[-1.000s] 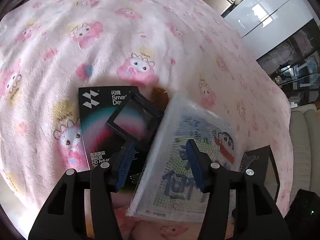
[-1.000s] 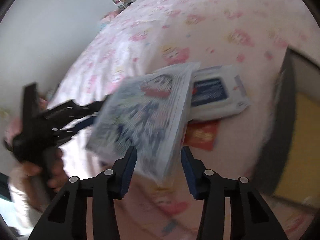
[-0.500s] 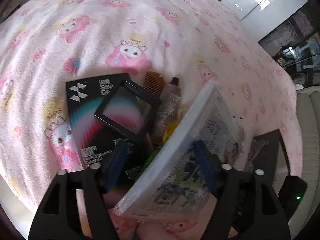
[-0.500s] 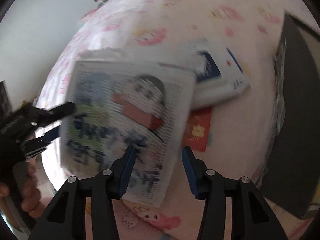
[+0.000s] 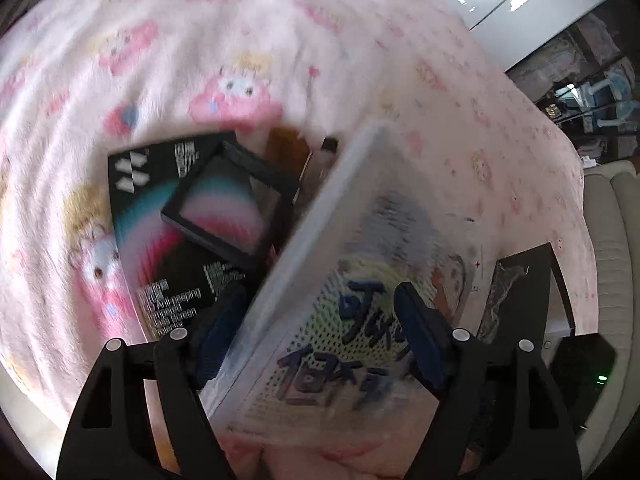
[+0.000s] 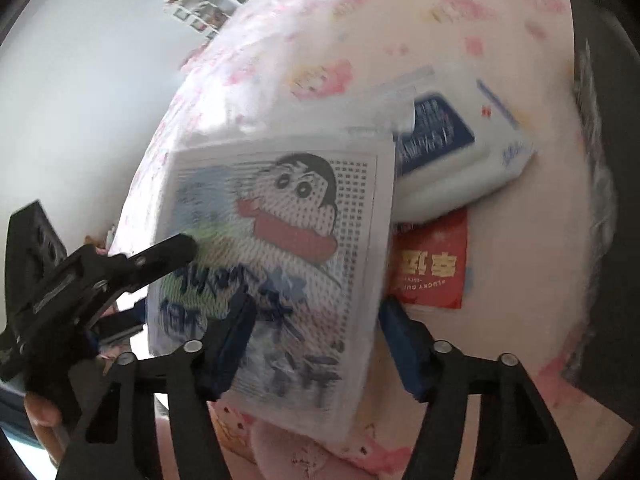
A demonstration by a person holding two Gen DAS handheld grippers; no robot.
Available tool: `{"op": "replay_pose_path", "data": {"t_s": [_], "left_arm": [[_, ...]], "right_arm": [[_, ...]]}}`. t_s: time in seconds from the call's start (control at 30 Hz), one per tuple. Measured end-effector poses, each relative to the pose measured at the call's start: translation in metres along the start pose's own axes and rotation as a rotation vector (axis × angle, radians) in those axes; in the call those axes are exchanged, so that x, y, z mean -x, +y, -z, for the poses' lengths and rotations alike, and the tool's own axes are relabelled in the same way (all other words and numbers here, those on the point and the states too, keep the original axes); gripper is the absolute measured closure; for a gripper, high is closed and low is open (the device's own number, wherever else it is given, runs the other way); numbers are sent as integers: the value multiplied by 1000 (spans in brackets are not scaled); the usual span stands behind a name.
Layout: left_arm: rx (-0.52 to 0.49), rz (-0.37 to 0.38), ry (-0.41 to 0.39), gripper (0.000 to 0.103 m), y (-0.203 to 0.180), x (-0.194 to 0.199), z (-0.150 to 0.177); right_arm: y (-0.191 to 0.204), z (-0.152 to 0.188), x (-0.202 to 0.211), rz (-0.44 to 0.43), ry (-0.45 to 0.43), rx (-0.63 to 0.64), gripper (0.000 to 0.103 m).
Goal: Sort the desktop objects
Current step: 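Carry the bead-art kit bag into the black shoebox with the left tool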
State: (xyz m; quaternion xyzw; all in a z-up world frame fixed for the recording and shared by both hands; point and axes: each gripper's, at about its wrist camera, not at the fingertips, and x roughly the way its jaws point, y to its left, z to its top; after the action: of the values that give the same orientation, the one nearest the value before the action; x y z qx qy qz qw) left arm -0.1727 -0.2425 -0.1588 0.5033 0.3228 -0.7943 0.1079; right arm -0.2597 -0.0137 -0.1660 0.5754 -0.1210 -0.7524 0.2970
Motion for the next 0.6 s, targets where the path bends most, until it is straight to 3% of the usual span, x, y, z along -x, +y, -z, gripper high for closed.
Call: {"op": "replay_pose_path", "data": {"t_s": [0.03,0.17,0.3,0.6], "left_arm": [[-15,12,-6,28,-3,2,1],[-55,173,1,31,-10,13,6],[-73,264,35,37,-20,14,11],[-220,308,74,42,-52,20,28]], "right_arm": [[4,-2,8,10,-26,20,45],[19,-9,52,40,-148,92,45],[18,-5,85,25,-199,98,45],[-10,43,132,76,-225,60,45]]}}
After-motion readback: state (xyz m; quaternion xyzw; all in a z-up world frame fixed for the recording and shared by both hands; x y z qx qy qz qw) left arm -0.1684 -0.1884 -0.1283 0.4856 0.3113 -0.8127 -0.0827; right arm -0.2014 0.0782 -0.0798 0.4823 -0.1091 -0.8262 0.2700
